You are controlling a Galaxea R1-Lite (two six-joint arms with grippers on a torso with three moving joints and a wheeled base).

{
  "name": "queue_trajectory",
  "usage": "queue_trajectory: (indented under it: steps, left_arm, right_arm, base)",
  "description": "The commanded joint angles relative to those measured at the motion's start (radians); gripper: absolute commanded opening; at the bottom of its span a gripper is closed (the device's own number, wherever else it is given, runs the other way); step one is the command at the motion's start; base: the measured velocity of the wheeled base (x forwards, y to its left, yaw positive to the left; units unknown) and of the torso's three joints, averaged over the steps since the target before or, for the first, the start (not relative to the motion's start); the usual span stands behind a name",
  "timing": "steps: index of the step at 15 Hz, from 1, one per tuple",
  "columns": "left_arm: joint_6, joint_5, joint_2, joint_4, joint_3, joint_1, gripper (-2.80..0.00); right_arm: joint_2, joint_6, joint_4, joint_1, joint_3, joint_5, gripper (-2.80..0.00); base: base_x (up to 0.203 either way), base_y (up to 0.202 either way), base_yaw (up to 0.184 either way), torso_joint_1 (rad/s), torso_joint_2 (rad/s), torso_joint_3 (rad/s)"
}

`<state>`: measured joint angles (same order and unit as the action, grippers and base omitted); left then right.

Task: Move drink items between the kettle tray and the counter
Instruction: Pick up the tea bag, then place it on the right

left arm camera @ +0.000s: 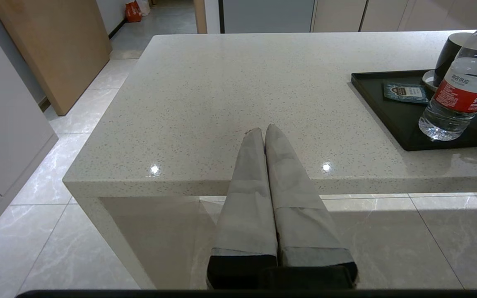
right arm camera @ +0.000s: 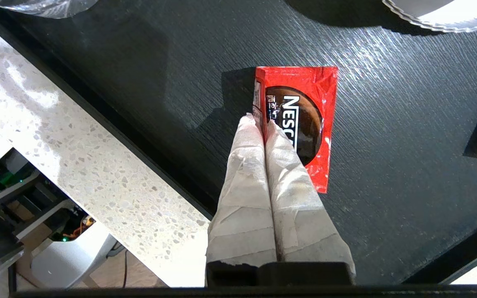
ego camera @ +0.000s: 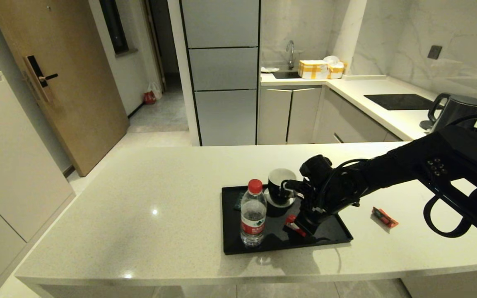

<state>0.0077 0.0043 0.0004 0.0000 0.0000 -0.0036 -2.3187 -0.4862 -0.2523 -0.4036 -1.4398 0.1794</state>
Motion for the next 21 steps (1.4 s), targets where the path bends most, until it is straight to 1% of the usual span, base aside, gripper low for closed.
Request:
queue_trajectory:
  steps: [1,3,5,7,9,10,11,13,15,16,17,21]
  left_arm:
    - [0.0,0.0,0.0,0.0,0.0,0.001,-2.8]
    - [0.0,0.0,0.0,0.0,0.0,0.001,-2.8]
    - [0.0,0.0,0.0,0.0,0.0,0.001,-2.8]
    - [0.0,0.001,0.0,0.0,0.0,0.001,-2.8]
    - [0.0,0.0,0.0,0.0,0.0,0.001,-2.8]
    - [0.0,0.0,0.0,0.0,0.0,0.001,-2.8]
    - [0.0,0.0,0.0,0.0,0.0,0.001,-2.8]
    - [0.0,0.0,0.0,0.0,0.0,0.001,-2.8]
    - [0.0,0.0,0.0,0.0,0.0,0.001,-2.8]
    - [0.0,0.0,0.0,0.0,0.0,0.001,-2.8]
    - [0.0,0.001,0.0,0.0,0.0,0.001,-2.8]
    - [0.0,0.0,0.0,0.0,0.0,0.001,-2.8]
  right_arm:
    - [0.011,-0.003,-0.002,0.002,0.004,0.005,-2.8]
    - [0.033,0.004,-0.01,0.002,0.008,0.007,-2.8]
    - [0.092,0.063,-0.01,0.002,0.014,0.008,-2.8]
    - [0.17,0.145,-0.01,0.014,0.009,0.007,-2.8]
    - [0.257,0.288,-0.007,0.038,0.001,-0.004,-2.8]
    - [0.294,0.366,-0.008,0.07,-0.001,-0.032,-2.8]
    - [0.313,0.404,-0.008,0.109,0.004,-0.082,-2.8]
    - [0.335,0.441,-0.01,0.188,0.031,-0.132,-2.8]
    - [0.33,0.477,-0.008,0.265,0.051,-0.153,-2.8]
    - [0.32,0.486,-0.006,0.291,0.055,-0.166,-2.8]
    - [0.305,0.494,-0.005,0.333,0.053,-0.179,-2.8]
    - [0.239,0.601,0.003,0.485,0.047,-0.255,-2.8]
  base:
    - [0.0,0.0,0.0,0.0,0.0,0.0]
    - [0.0,0.0,0.0,0.0,0.0,0.0]
    - [0.0,0.0,0.0,0.0,0.0,0.0]
    - [0.0,0.0,0.0,0.0,0.0,0.0]
    - [0.0,0.0,0.0,0.0,0.0,0.0]
    - [0.0,0.0,0.0,0.0,0.0,0.0]
    - [0.0,0.0,0.0,0.0,0.0,0.0]
    - [0.0,0.0,0.0,0.0,0.0,0.0]
    - [0.0,0.0,0.0,0.0,0.0,0.0]
    - [0.0,0.0,0.0,0.0,0.0,0.0]
    - [0.0,0.0,0.0,0.0,0.0,0.0]
    - [0.0,0.0,0.0,0.0,0.0,0.0]
